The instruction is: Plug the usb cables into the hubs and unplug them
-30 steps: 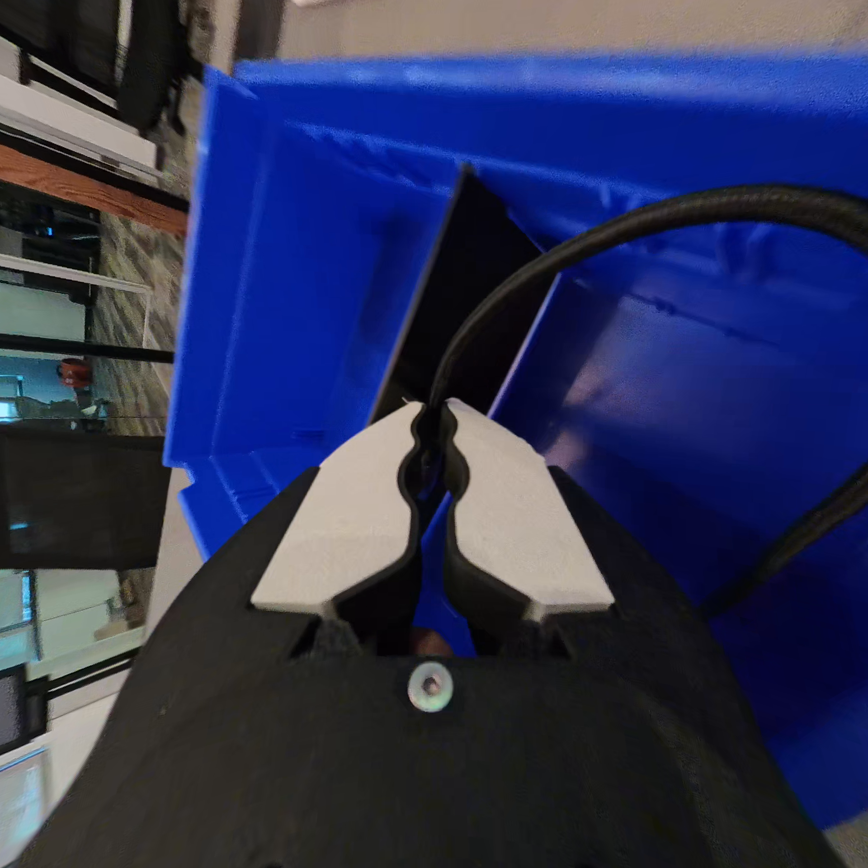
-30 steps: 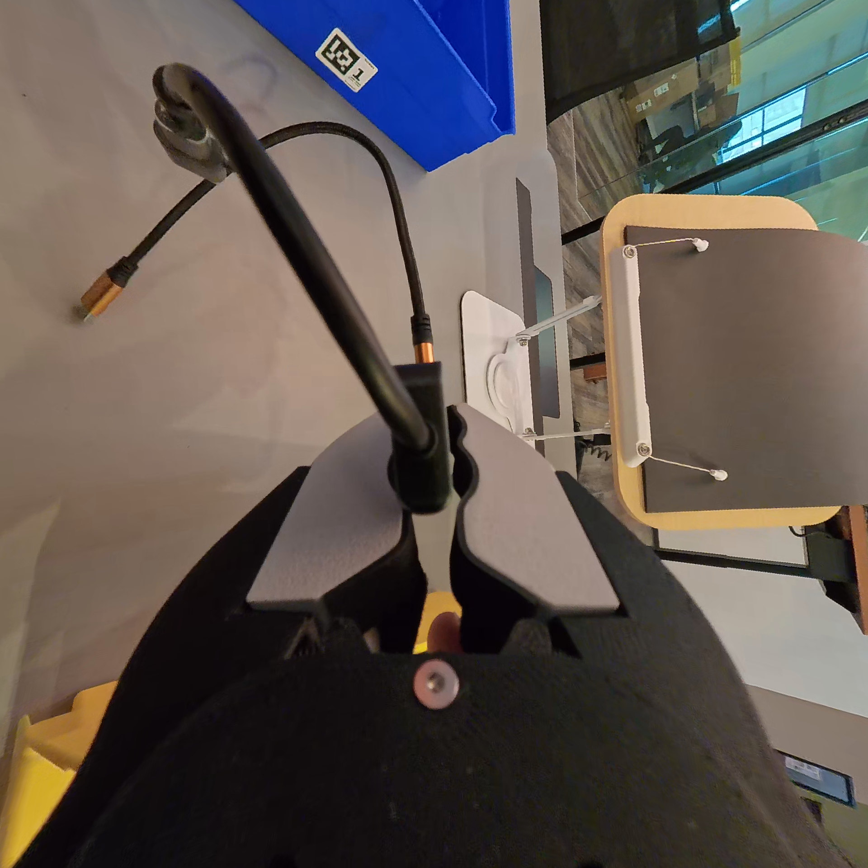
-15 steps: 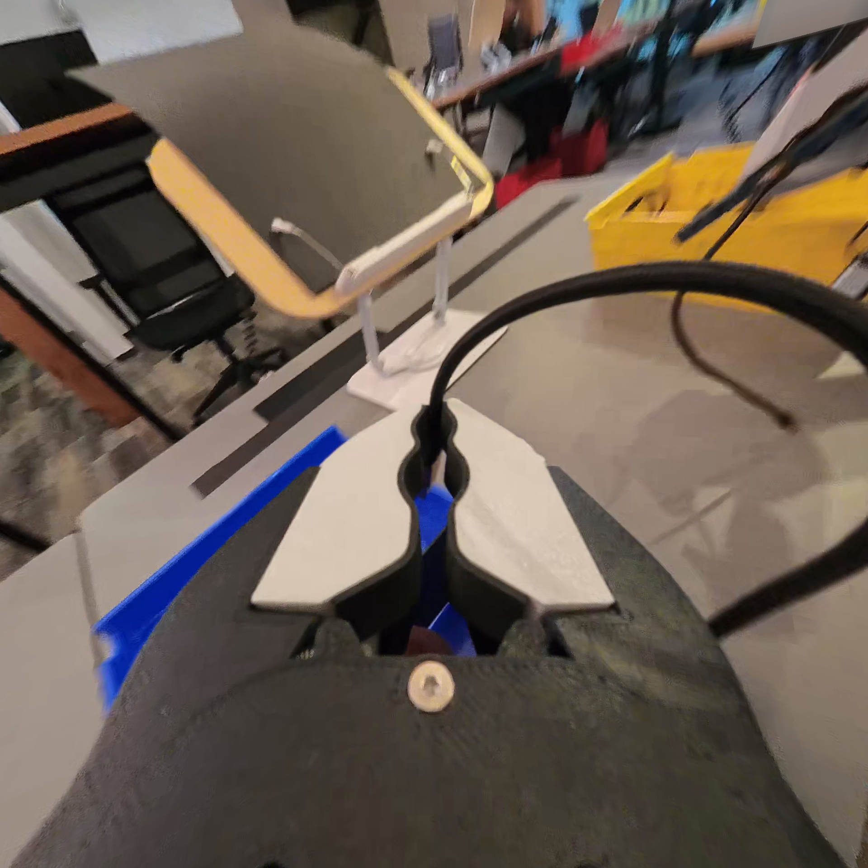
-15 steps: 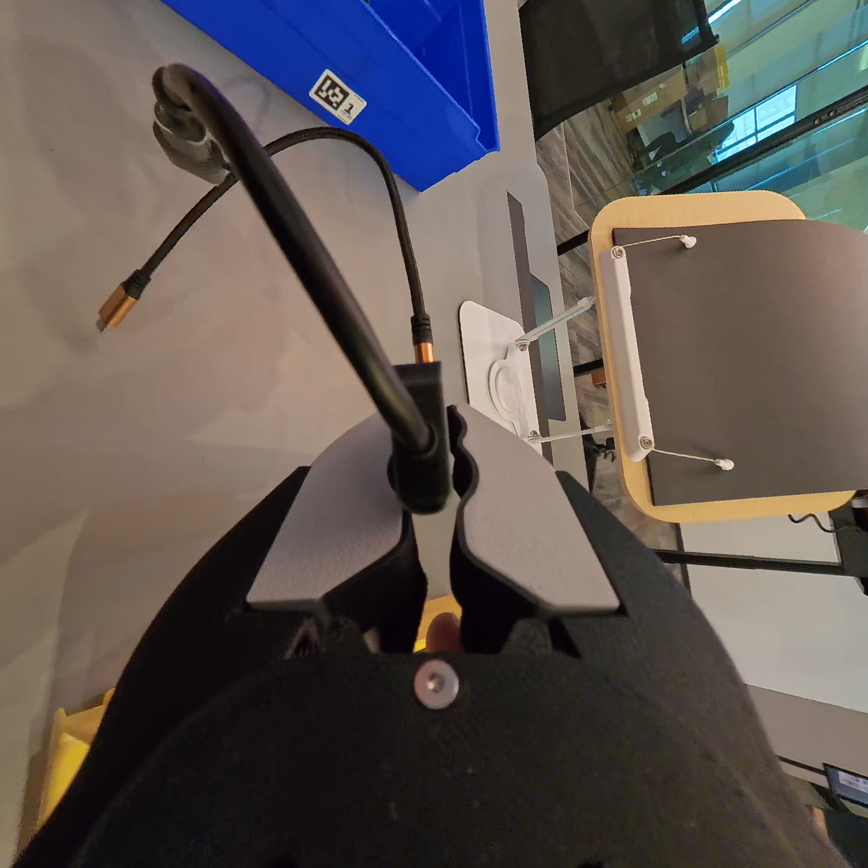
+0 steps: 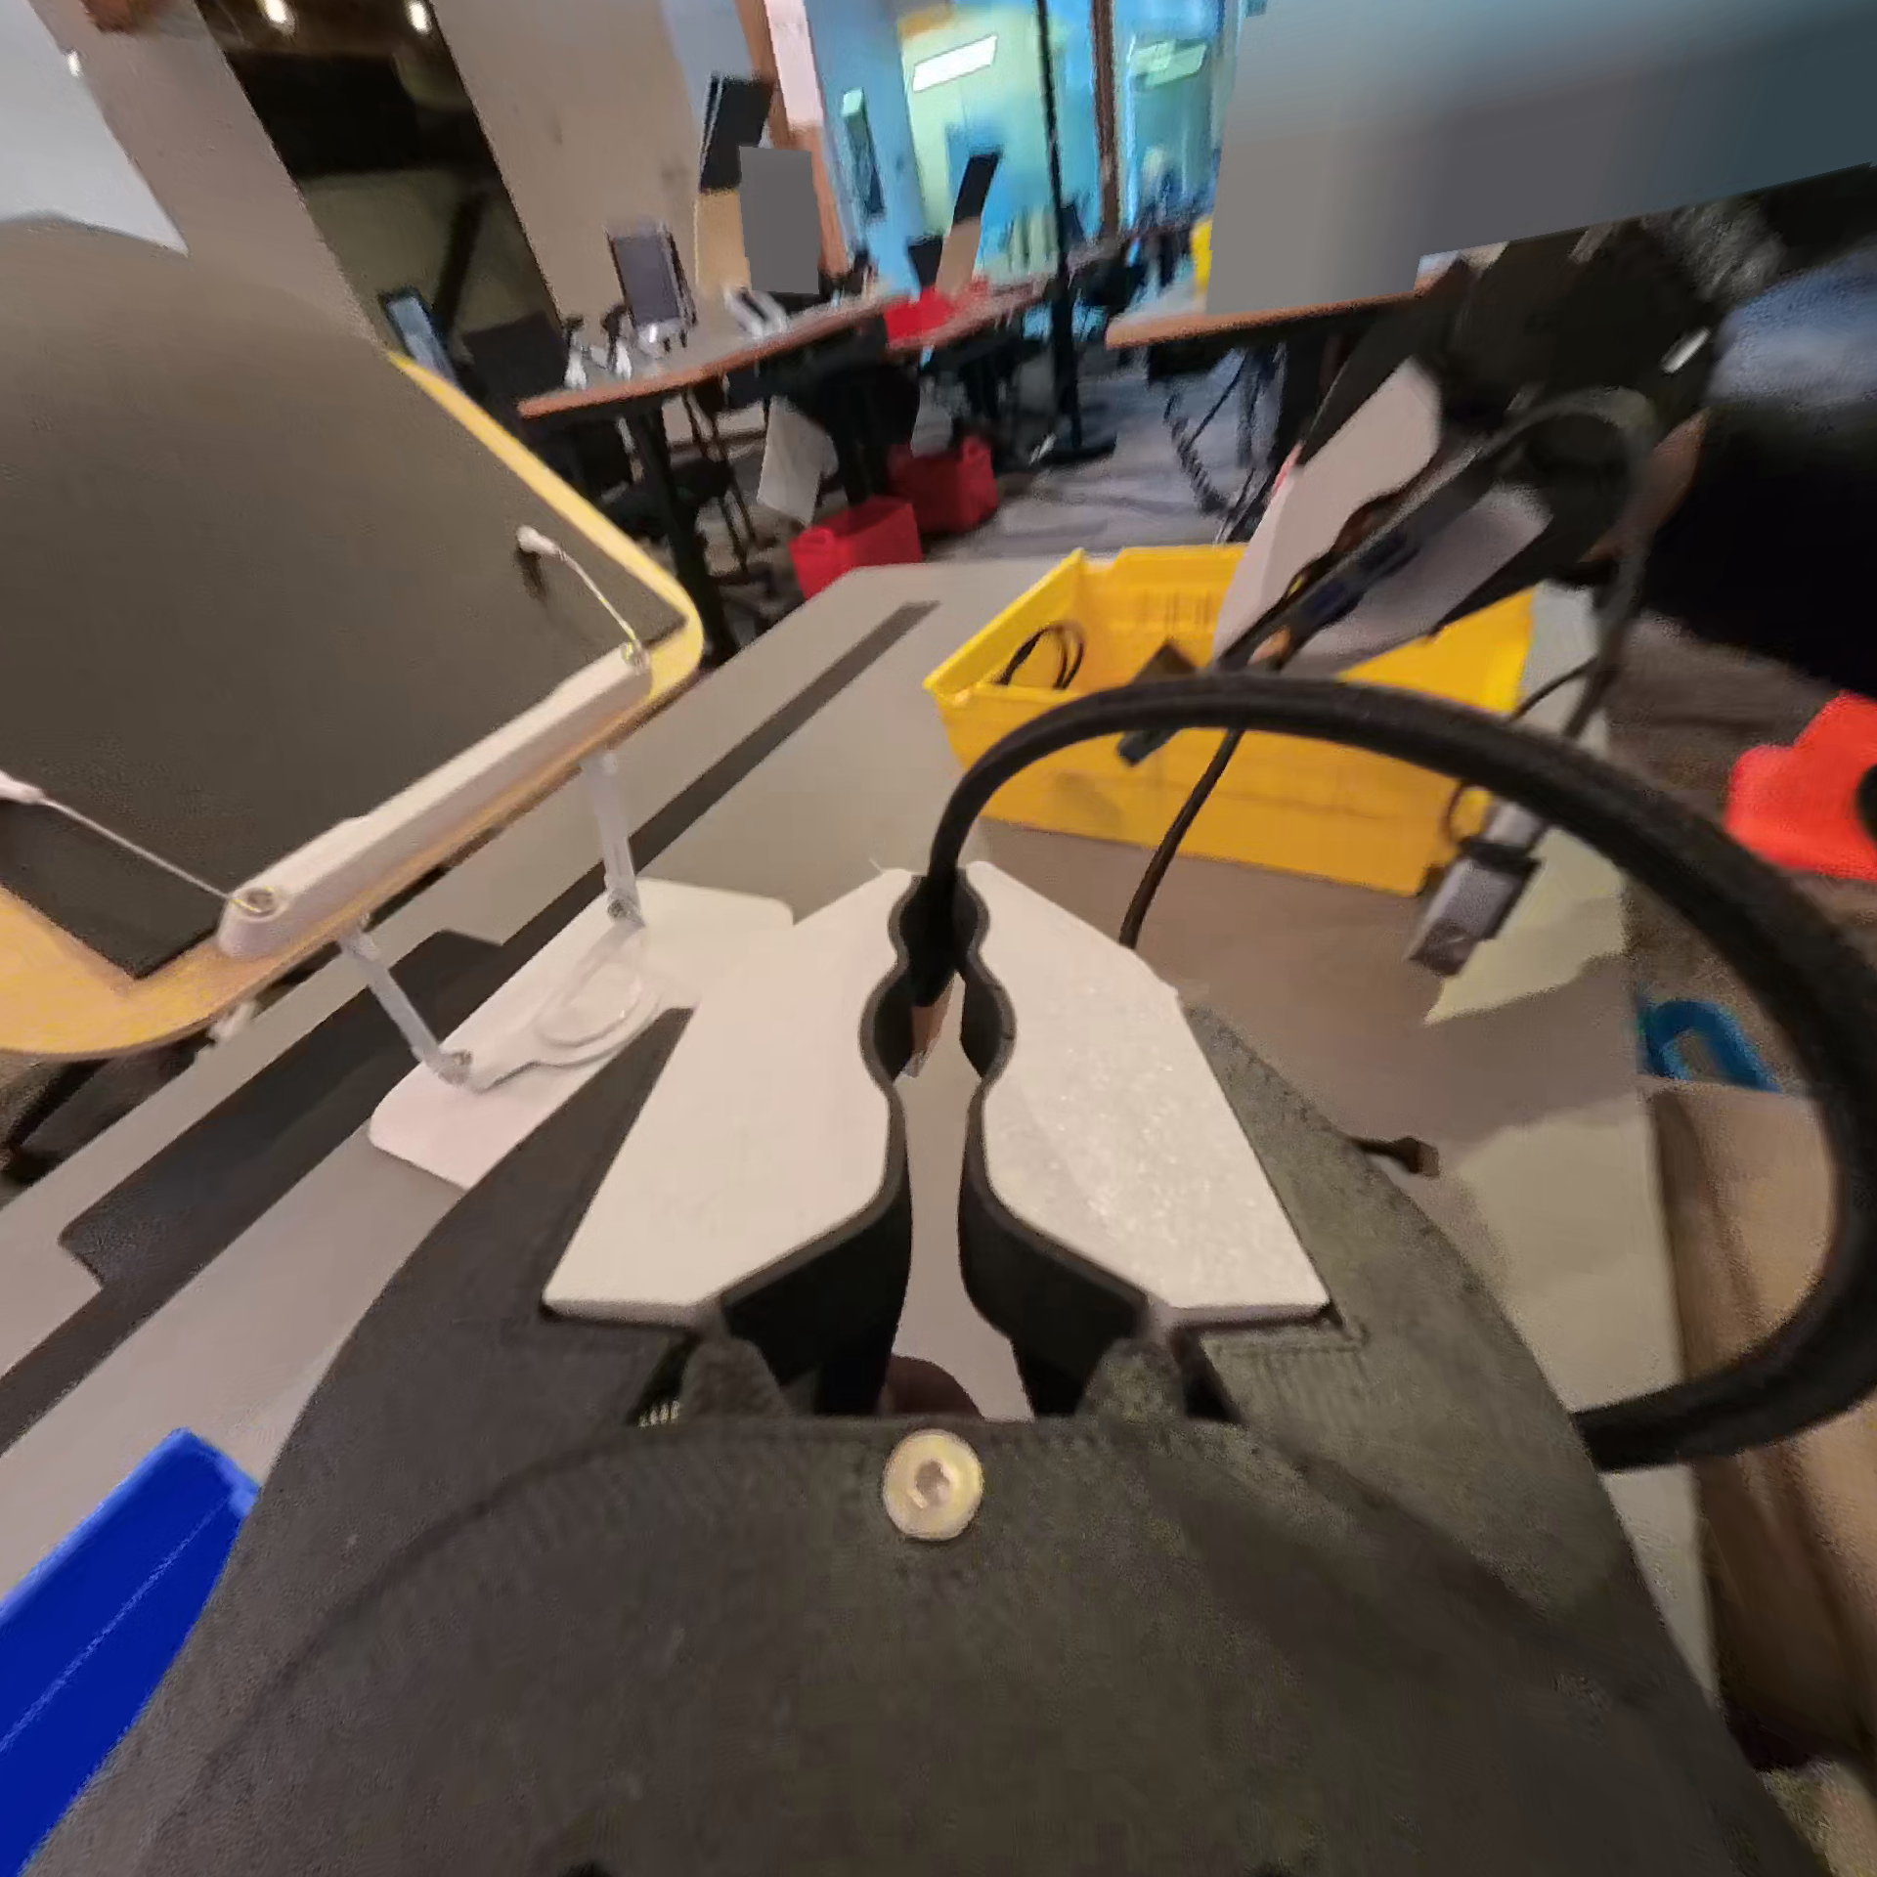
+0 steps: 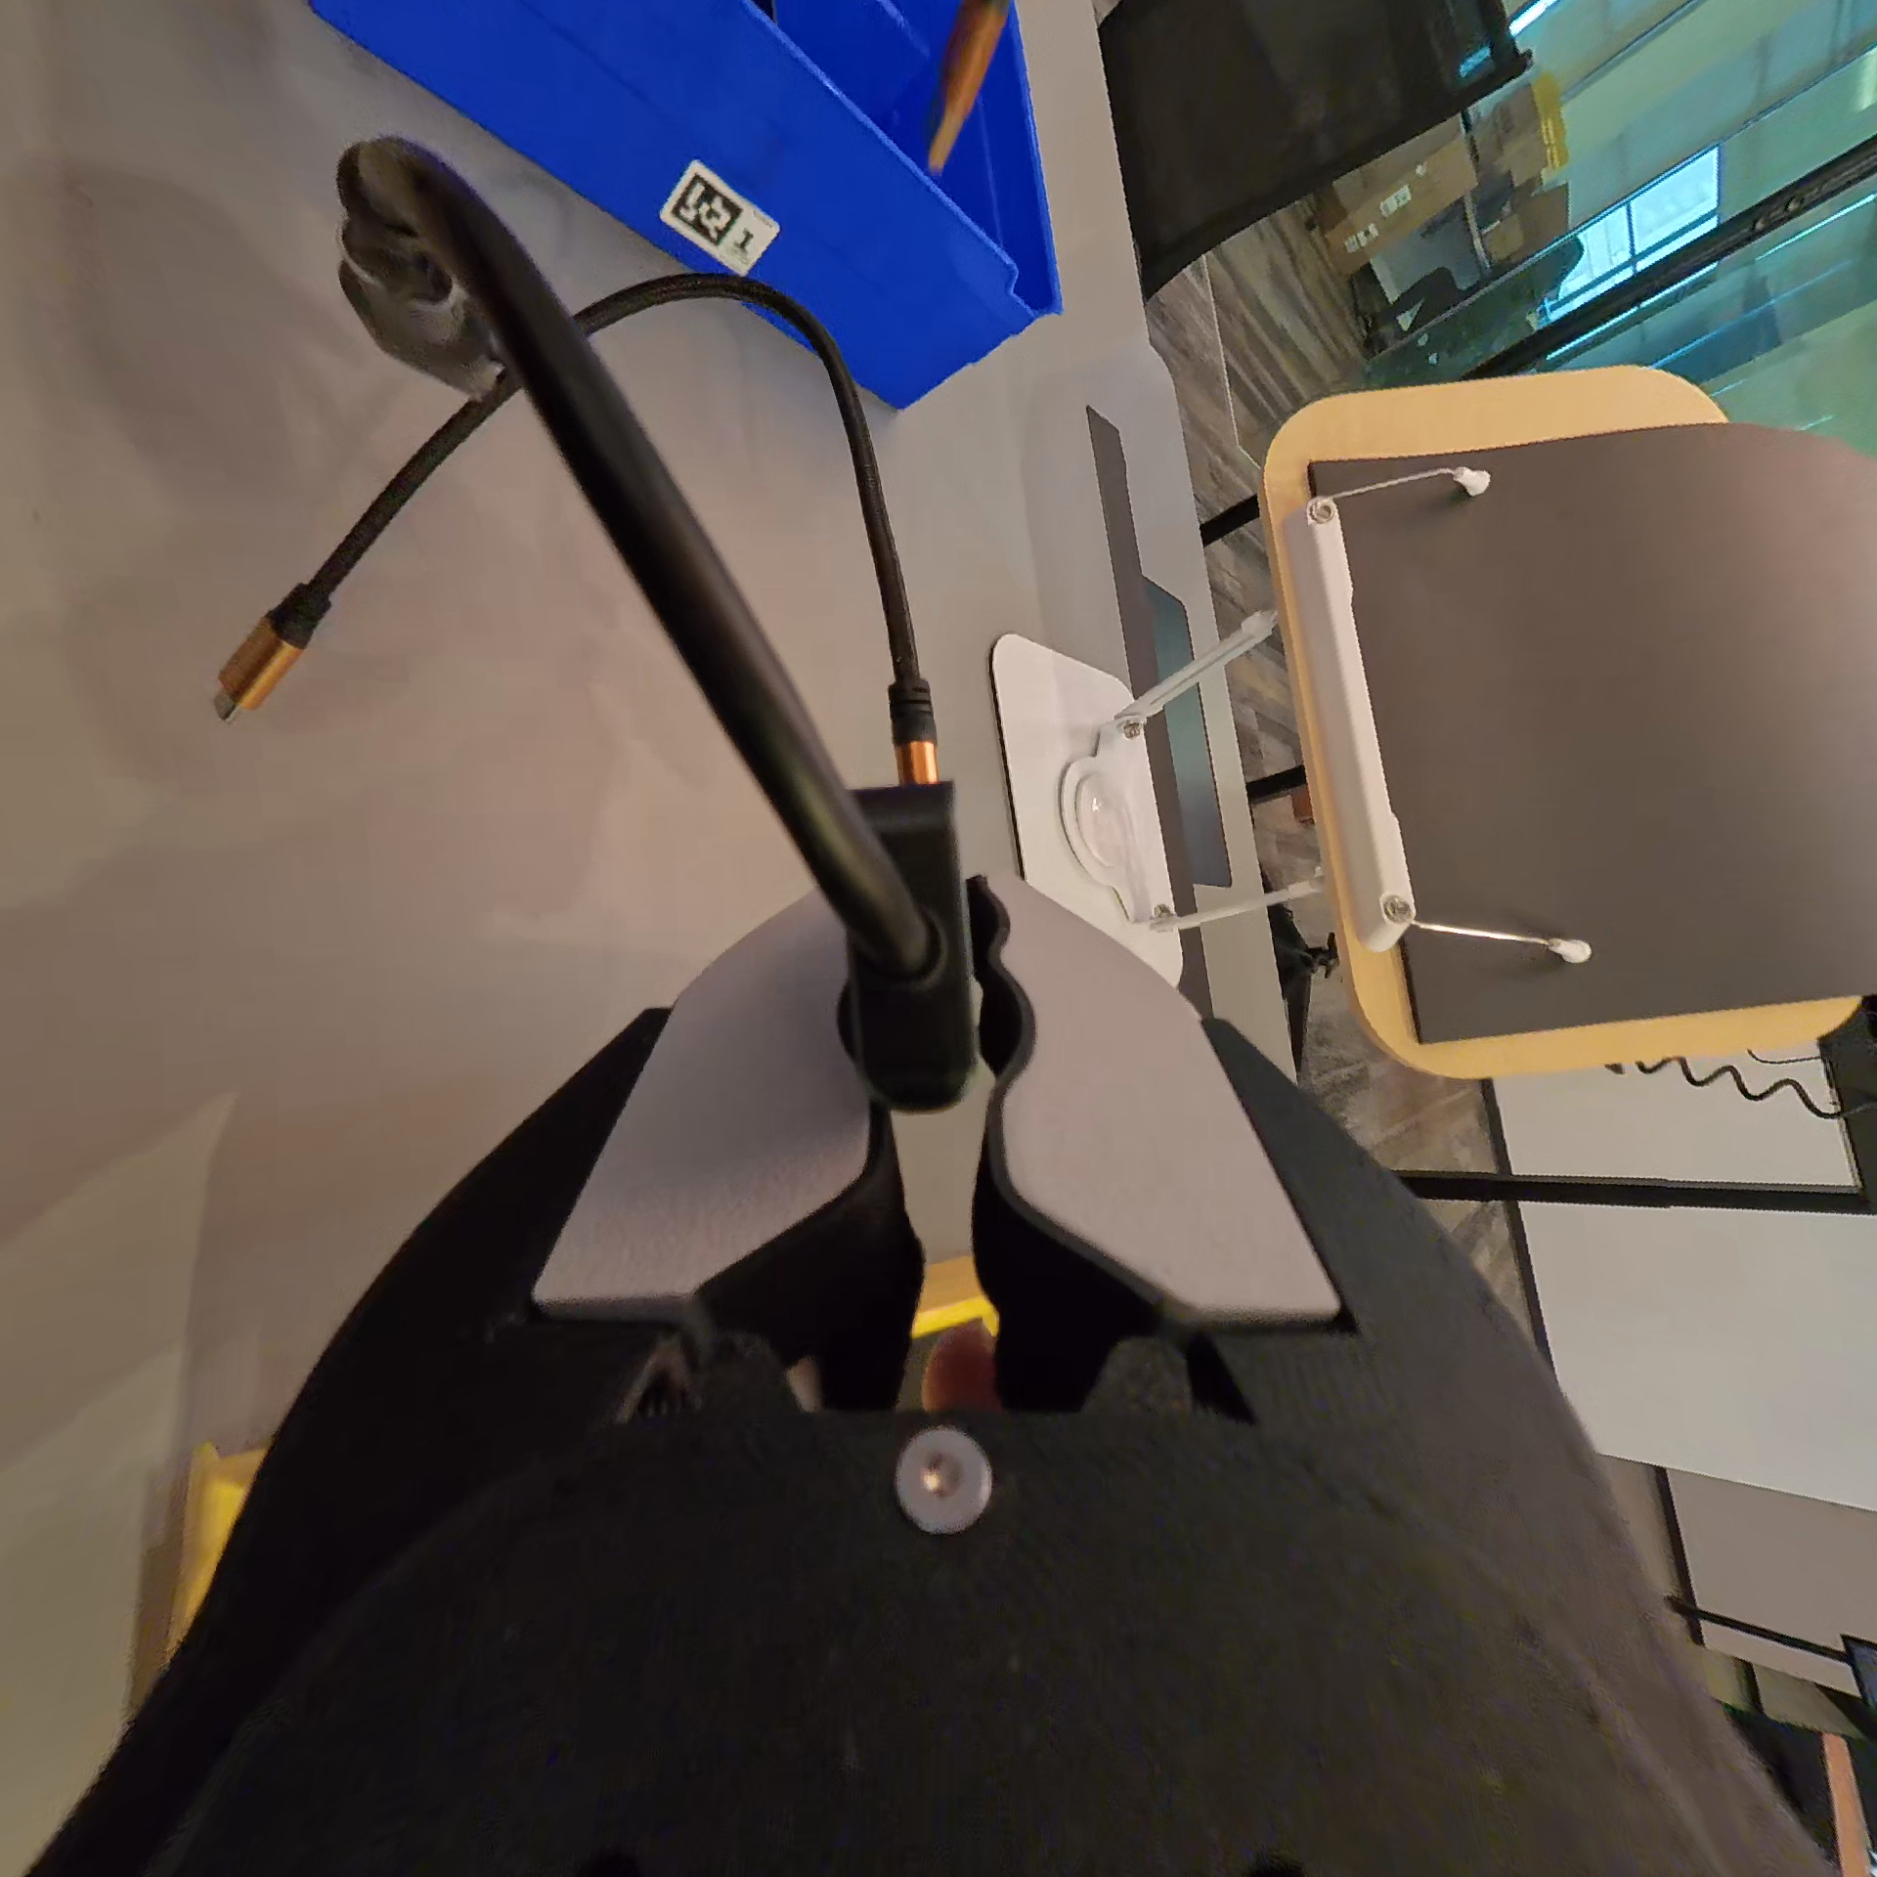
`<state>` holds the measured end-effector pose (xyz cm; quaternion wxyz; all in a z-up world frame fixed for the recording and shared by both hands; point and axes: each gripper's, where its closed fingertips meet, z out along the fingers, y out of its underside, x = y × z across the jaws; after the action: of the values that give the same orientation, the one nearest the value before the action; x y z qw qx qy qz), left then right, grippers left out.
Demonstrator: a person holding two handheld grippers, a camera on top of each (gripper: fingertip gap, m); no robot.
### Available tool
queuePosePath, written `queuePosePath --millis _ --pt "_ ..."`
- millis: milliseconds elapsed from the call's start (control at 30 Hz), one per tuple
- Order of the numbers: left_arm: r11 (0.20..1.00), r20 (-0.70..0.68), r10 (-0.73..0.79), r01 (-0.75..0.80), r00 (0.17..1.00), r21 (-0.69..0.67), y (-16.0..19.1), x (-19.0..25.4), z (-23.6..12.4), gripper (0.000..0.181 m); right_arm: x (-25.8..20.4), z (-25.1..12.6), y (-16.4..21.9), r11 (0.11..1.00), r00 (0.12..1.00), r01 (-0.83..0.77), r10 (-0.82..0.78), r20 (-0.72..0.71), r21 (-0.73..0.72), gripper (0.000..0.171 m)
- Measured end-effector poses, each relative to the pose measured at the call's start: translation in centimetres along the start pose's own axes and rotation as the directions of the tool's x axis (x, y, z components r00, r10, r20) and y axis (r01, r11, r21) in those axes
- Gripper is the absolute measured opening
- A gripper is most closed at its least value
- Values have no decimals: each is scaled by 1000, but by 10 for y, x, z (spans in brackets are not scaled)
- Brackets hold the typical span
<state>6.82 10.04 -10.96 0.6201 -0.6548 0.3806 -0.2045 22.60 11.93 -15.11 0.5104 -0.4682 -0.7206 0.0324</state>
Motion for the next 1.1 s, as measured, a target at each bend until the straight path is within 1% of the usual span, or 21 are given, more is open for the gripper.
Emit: queuePosePath --millis 33,100,133,167,233,267,300,367,400,500,633,700,733,833,900,1000,1100 --pt "998 21 27 -26 999 -51 10 2 13 4 0 -3 3 1000 1000 5 -5 0 -12 11" --pt "991 7 49 -48 999 -122 28 13 39 4 0 -8 10 999 1000 14 -13 11 -45 11" --pt "981 22 91 -86 996 -176 40 15 51 4 -1 -11 14 998 1000 18 -18 13 -62 11" --pt "961 26 162 -152 986 -232 52 16 61 4 -1 -14 18 997 1000 20 -18 15 -77 11" --pt "900 7 339 -322 941 -292 68 21 77 4 -1 -20 25 995 1000 18 -16 12 -103 11" --pt "876 6 385 -363 923 -318 75 21 84 4 -2 -24 29 993 1000 15 -14 10 -114 11" --pt "865 8 399 -373 917 -337 82 20 89 4 -2 -27 33 992 1000 10 -9 9 -125 11" --pt "862 -9 369 -346 929 -371 101 20 97 4 -2 -33 39 990 1000 -4 4 5 -139 11" --pt "848 -25 361 -339 932 -407 114 20 98 5 -3 -35 41 990 1000 -10 10 3 -142 11" --pt "746 -66 424 -390 903 -539 148 16 89 13 -5 -39 47 988 1000 -17 18 6 -156 11" --pt "658 -63 452 -380 890 -650 162 10 67 28 -9 -41 53 985 1000 -16 18 9 -171 11" --pt "620 -47 476 -372 878 -691 165 4 55 28 -10 -40 54 986 1000 -22 24 12 -167 11" --pt "609 -38 479 -363 877 -706 165 2 49 28 -10 -40 55 985 1000 -23 25 13 -169 11" --pt "614 -45 442 -339 896 -713 159 6 38 26 -10 -42 56 985 1000 -24 27 15 -173 11" --pt "600 -72 403 -323 912 -732 160 10 33 26 -11 -43 55 985 999 -24 27 18 -171 11" --pt "618 -71 355 -291 932 -730 163 16 38 26 -12 -43 53 986 999 -22 26 23 -168 11" --pt "559 -108 384 -324 917 -763 176 18 46 27 -14 -42 52 986 999 -21 26 28 -168 11"
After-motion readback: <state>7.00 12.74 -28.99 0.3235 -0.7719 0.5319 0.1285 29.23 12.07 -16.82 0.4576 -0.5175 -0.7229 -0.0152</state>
